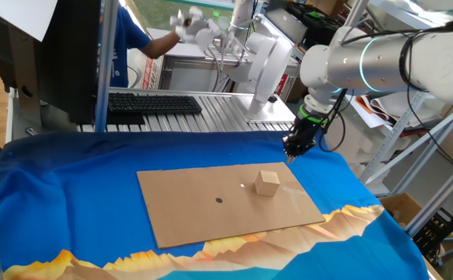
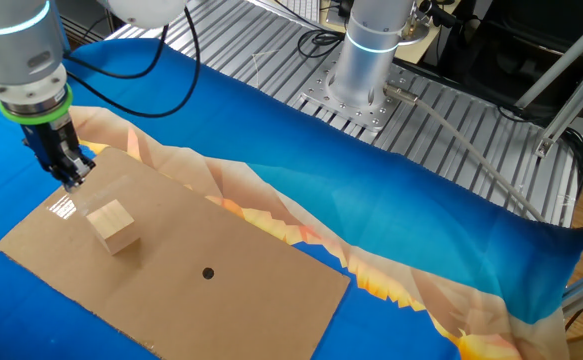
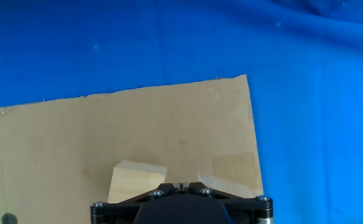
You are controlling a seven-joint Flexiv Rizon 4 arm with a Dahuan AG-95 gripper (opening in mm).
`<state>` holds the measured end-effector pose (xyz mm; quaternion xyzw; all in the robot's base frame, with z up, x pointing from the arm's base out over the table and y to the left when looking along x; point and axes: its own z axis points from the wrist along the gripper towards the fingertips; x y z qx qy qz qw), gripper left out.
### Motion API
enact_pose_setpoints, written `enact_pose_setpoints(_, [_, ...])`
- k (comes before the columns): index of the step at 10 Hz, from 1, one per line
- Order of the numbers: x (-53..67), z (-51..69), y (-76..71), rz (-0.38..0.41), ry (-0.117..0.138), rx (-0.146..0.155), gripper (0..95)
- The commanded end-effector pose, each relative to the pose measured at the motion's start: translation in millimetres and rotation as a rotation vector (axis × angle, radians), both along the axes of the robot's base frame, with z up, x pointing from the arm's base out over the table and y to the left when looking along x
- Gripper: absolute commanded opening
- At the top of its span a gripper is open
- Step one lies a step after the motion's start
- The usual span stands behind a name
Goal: Hold a small block with the gripper and sweep it from left to right on the table
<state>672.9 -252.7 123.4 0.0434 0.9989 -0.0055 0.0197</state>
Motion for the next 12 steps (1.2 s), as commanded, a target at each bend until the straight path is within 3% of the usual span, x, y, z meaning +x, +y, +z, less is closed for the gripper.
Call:
enact_pose_setpoints(1, [-1.3, 1.4, 0.8, 0.013, 0.060, 0.001, 0.0])
enact_pose_setpoints(3, [-1.3, 1.4, 0.8, 0.008, 0.064, -0.013, 0.0])
enact_pose_setpoints(6, [-1.3, 0.8, 1.3, 0.002, 0.047, -0.014, 0.0])
enact_pose_setpoints(8, [-4.8, -4.7, 5.6, -0.008, 0.050, -0.049, 0.0])
enact_pose_setpoints(12, [-8.6, -16.0, 4.3, 0.011, 0.045, -0.041, 0.0])
